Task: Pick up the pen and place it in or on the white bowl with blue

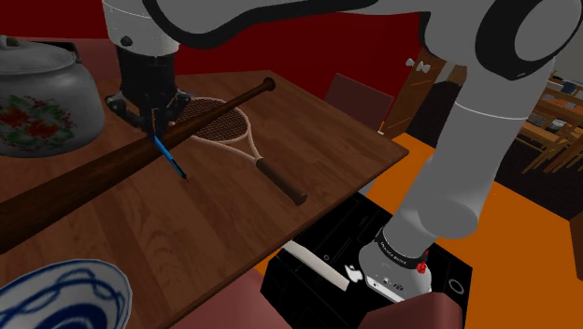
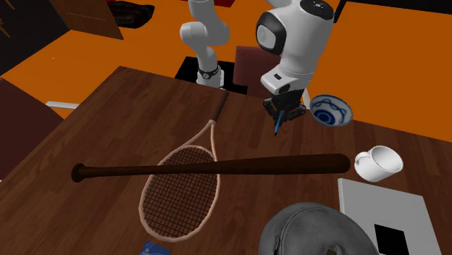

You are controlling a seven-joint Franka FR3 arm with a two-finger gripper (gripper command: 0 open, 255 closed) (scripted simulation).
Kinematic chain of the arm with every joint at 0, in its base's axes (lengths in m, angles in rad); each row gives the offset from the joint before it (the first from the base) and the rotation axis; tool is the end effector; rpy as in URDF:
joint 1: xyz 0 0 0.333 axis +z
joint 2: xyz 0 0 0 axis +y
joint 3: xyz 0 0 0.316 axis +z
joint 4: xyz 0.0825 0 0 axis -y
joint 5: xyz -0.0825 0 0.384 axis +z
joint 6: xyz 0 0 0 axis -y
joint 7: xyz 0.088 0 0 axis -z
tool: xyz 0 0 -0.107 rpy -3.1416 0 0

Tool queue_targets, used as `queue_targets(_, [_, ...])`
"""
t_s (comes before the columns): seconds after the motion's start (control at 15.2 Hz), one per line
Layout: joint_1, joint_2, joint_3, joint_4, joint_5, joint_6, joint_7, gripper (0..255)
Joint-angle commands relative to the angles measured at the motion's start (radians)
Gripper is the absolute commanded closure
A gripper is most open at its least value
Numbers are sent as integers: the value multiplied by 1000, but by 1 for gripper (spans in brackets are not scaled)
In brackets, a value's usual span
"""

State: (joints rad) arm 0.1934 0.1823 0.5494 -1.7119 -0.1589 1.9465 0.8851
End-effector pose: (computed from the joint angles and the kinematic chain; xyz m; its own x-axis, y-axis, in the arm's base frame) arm 0.4762 0.3952 0.4981 0.9903 -0.1016 0.0945 -0.0996 -0.9947 -0.0252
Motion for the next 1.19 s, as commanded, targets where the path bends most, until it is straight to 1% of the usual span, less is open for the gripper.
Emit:
queue_targets(0.0, [36,24,17,34,-19,-19,56,255])
queue_targets(0.33, [131,91,50,123,-71,-64,182,255])
queue_targets(0.59, [222,165,67,223,-122,-113,279,255])
queue_targets(0.86, [328,256,73,353,-177,-174,367,255])
queue_targets(1.12, [454,368,67,528,-235,-254,440,255])
